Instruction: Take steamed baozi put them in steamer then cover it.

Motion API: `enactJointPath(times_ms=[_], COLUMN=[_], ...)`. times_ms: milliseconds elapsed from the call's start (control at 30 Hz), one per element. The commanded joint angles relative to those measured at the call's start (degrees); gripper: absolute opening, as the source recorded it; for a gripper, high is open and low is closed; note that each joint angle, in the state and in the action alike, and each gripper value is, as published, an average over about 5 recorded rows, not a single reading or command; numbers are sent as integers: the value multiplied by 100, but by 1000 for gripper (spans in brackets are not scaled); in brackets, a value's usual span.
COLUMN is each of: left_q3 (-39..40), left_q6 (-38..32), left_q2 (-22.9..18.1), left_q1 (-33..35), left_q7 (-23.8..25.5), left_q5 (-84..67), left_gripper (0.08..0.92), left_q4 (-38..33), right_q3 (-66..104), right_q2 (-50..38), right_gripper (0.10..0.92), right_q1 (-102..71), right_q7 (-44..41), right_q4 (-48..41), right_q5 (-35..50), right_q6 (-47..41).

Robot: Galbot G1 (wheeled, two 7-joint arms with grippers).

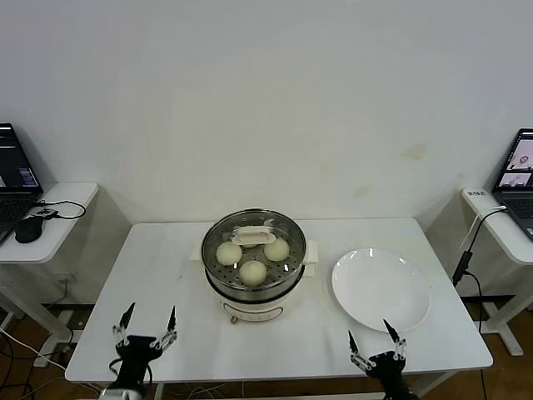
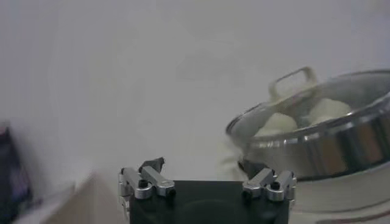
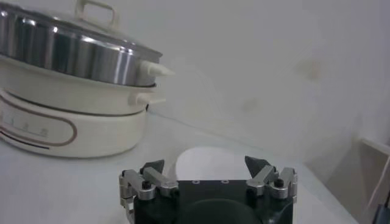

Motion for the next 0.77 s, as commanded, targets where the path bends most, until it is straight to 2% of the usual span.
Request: enactJointPath(times_ms=[33, 767], left_q3=[-272, -1], left_q6=[-627, -700], left_q2=[-207, -310], left_q1=[645, 698], left_q7=[-14, 239], left_q5=[-870, -498], left_gripper=[823, 823], left_q4=[176, 251], right_q3=[-109, -164], right_q2=[-95, -69], right_gripper=[823, 823], right_q1=[-41, -119], right_q7=[-47, -103], right_q4=[55, 47], right_q5=[299, 116], right_q6=[40, 15])
